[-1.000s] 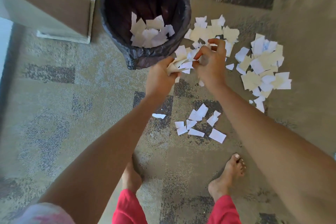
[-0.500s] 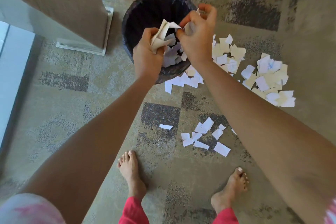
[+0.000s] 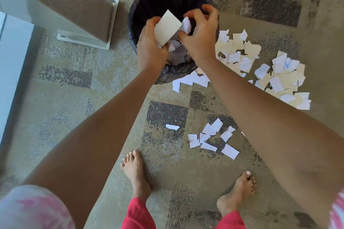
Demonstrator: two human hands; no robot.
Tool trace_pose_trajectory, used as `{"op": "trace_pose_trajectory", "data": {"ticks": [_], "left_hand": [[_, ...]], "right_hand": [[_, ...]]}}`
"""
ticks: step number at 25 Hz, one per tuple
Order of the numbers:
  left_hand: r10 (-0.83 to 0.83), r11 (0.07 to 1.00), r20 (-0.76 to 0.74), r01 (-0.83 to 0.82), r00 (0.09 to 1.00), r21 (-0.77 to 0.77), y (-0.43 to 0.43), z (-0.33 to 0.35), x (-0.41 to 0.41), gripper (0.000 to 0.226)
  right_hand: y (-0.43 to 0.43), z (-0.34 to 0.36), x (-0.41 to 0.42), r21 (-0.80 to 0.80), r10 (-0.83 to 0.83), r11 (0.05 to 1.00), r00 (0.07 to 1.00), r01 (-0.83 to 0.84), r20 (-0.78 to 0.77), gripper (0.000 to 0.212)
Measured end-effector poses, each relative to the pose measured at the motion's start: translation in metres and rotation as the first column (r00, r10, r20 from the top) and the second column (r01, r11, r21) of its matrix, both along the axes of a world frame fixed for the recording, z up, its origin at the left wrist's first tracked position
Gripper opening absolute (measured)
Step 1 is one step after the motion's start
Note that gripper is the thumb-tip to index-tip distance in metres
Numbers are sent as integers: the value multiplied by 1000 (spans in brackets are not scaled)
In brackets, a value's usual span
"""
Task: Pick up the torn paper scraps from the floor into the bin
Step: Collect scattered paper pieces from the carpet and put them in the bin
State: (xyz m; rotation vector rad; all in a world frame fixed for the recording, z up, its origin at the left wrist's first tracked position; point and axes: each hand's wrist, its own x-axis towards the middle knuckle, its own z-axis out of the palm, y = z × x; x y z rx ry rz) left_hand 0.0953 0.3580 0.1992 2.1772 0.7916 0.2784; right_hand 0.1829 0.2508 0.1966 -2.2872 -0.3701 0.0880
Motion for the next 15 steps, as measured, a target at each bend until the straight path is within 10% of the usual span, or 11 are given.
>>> {"op": "trace_pose_trajectory", "data": {"ticks": [10, 15], "left_hand": [[-26, 988, -51, 34, 998, 153, -30, -3, -15, 60], [-340, 897, 80, 298, 937, 328, -85, -12, -42, 45]], "right_hand": [[-37, 0, -10, 116, -88, 990, 995, 83, 44, 36], [-95, -29, -26, 35, -153, 988, 988, 153, -3, 35]]}}
